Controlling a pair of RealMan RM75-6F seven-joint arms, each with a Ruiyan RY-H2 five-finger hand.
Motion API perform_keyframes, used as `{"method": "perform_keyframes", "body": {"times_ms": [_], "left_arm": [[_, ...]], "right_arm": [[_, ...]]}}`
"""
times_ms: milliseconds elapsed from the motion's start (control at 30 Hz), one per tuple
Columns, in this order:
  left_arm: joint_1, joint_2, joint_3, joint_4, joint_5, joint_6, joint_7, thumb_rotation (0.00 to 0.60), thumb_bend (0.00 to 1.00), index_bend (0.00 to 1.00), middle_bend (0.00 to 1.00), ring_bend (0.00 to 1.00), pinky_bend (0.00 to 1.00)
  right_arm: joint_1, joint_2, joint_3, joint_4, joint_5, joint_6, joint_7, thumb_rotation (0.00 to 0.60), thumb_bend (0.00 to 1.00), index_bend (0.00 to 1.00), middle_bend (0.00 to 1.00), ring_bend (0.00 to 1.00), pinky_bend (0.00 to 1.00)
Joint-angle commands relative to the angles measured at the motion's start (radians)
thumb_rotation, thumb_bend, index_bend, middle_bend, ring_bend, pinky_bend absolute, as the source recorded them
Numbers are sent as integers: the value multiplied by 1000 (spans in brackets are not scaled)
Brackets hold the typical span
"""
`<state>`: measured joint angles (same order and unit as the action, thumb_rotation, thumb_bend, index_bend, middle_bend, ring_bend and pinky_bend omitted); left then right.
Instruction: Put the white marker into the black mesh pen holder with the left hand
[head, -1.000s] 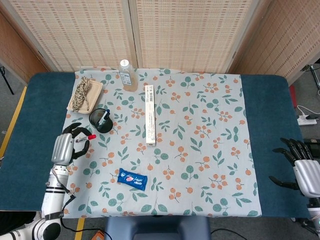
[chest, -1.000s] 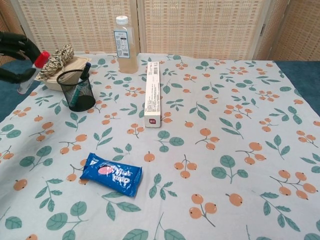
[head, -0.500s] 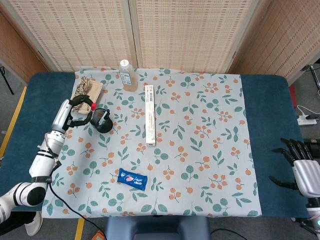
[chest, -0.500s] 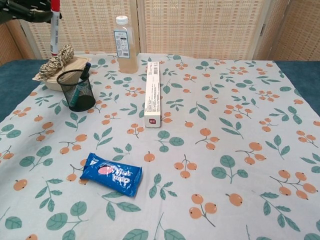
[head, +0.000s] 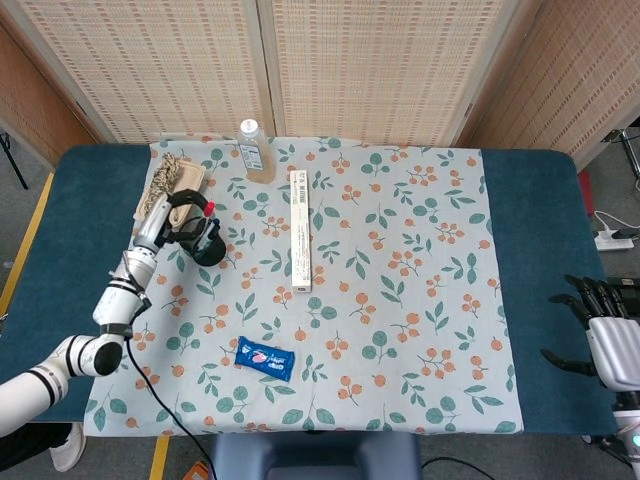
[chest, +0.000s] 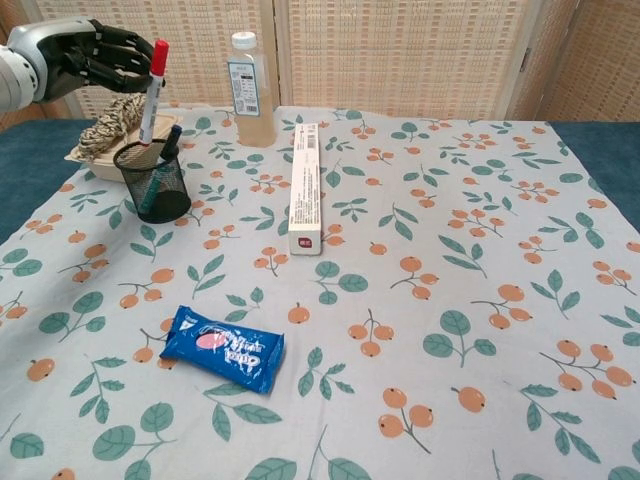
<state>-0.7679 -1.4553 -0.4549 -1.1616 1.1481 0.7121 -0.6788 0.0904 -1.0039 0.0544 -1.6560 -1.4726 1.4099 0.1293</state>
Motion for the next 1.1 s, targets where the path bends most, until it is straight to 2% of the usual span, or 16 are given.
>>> {"method": "perform_keyframes", "body": {"times_ms": [33, 267, 333, 400, 500, 700, 800, 867, 900, 967, 1033, 1100], "left_arm": [[-12, -25, 16, 40, 9, -13, -27, 600, 418, 509, 506, 175, 199], [-29, -50, 31, 108, 20, -24, -50, 600, 418, 470, 460, 139, 197], [-34, -45, 38, 110, 27, -33, -51, 600, 418, 373, 353, 79, 186], [-38, -38, 43, 111, 31, -47, -62, 600, 420, 212, 169, 13, 156], [-40, -36, 47, 119, 35, -50, -72, 600, 418, 29, 6, 0, 109], [-25, -37, 43, 108, 31, 25, -38, 600, 419, 0, 0, 0, 76], [20, -2, 65, 29, 80, 178, 92, 600, 418, 4, 3, 0, 80], [74, 38, 111, -47, 141, 327, 285, 600, 417, 53, 26, 0, 98], [116, 62, 146, -98, 178, 417, 418, 600, 417, 100, 39, 0, 111], [184, 101, 206, -181, 234, 537, 608, 600, 418, 159, 61, 0, 126], [272, 136, 275, -261, 286, 660, 775, 600, 419, 167, 97, 2, 126], [344, 160, 336, -310, 322, 737, 855, 600, 418, 177, 120, 4, 125]], "right_arm": [[-1, 0, 0, -1, 0, 1, 2, 600, 0, 298, 89, 49, 0], [-2, 1, 1, -3, 1, 1, 0, 600, 0, 297, 89, 49, 0], [-2, 2, 0, -3, -1, 2, 1, 600, 0, 296, 89, 49, 0], [-2, 3, 0, -4, -1, 2, 0, 600, 0, 296, 89, 49, 0], [-4, 4, 0, -7, -5, 7, 1, 600, 0, 296, 89, 49, 0], [-5, 5, -1, -8, -11, 12, 5, 600, 0, 295, 89, 49, 0], [-3, 5, -3, -9, -17, 8, 9, 600, 0, 295, 89, 49, 0], [-2, 5, -4, -8, -20, 7, 14, 600, 0, 295, 89, 49, 0], [-1, 6, -5, -8, -21, 6, 16, 600, 0, 295, 89, 49, 0], [-1, 6, -6, -8, -25, 5, 18, 600, 0, 295, 88, 49, 0], [0, 7, -9, -11, -34, 7, 19, 600, 0, 295, 89, 49, 0], [0, 9, -12, -15, -42, 8, 19, 600, 0, 296, 89, 49, 0]]}}
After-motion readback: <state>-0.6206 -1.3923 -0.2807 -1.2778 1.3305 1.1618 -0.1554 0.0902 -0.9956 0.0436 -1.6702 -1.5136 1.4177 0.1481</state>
